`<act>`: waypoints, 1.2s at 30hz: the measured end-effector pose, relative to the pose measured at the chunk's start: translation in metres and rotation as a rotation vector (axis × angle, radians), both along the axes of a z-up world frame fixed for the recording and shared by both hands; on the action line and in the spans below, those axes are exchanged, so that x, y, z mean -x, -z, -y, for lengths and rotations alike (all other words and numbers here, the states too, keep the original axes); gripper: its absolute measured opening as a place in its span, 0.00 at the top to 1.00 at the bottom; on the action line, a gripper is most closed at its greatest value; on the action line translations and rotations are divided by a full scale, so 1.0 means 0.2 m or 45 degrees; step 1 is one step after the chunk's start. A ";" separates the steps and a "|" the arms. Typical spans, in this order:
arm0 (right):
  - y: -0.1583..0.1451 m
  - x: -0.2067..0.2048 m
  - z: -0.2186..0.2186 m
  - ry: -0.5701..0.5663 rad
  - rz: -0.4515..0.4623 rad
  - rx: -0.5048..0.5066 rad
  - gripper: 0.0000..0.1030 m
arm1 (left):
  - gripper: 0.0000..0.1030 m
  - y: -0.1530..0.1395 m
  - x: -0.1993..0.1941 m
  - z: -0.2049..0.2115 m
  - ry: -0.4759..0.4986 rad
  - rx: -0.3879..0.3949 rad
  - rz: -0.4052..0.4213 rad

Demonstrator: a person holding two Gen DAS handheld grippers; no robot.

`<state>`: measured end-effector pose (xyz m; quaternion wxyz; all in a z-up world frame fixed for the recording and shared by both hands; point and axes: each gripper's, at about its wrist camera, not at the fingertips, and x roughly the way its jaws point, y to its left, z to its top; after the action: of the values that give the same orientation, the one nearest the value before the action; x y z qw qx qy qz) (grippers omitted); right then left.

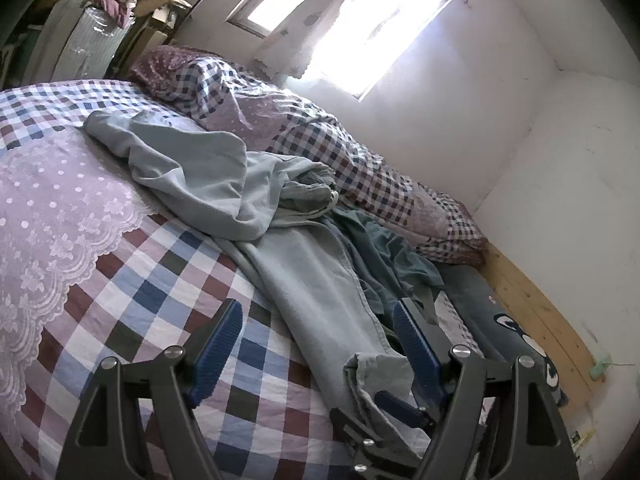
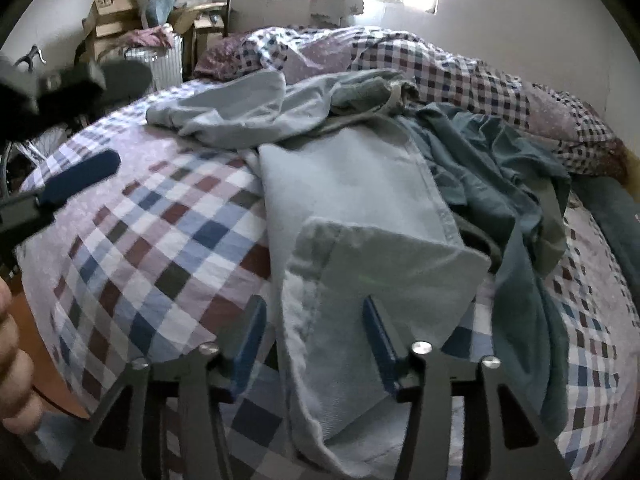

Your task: Fold clothes

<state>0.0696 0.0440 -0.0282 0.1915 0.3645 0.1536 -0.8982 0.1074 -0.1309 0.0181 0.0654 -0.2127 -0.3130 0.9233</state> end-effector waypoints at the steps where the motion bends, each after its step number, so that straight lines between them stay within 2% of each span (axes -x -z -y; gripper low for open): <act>1: 0.01 -0.01 0.01 -0.002 -0.015 -0.021 0.46 | 0.21 0.00 0.00 0.00 0.000 -0.002 0.003; 4: 0.02 -0.01 0.02 0.002 -0.042 -0.057 0.47 | 0.21 0.01 0.01 0.00 0.002 -0.006 0.008; 5: 0.02 0.00 0.02 0.012 -0.041 -0.057 0.52 | 0.21 0.01 0.01 0.00 0.004 -0.007 0.010; 10: 0.01 0.02 -0.02 0.036 -0.013 -0.012 0.66 | 0.21 0.01 0.02 -0.01 0.009 -0.010 0.021; 13: 0.00 0.03 -0.04 0.038 0.004 0.027 0.78 | 0.21 0.02 0.03 -0.01 0.008 -0.001 0.040; 17: -0.04 0.03 -0.06 0.037 0.013 0.084 0.86 | 0.21 0.03 0.04 -0.03 0.008 0.016 0.066; 25: -0.21 0.03 -0.17 0.057 -0.029 0.243 0.92 | 0.21 0.02 0.04 -0.02 0.007 0.000 0.061; 28: -0.30 0.01 -0.23 0.078 -0.089 0.295 0.94 | 0.21 0.02 0.04 -0.02 0.004 -0.008 0.062; 29: -0.34 0.00 -0.26 0.107 -0.129 0.305 0.97 | 0.21 0.02 0.04 -0.02 0.003 -0.011 0.062; 31: -0.42 -0.01 -0.33 0.173 -0.202 0.329 0.97 | 0.21 0.01 0.04 -0.01 0.000 -0.018 0.062; 34: -0.52 0.01 -0.47 0.233 -0.234 0.398 0.97 | 0.21 0.02 0.04 -0.02 0.003 -0.021 0.066; 36: -0.54 0.03 -0.54 0.239 -0.191 0.442 0.97 | 0.21 0.02 0.05 -0.02 0.006 -0.022 0.072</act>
<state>0.0628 0.1513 0.0799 0.1552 0.2707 -0.0243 -0.9498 0.0976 -0.1261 0.0138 0.0607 -0.2388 -0.3221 0.9141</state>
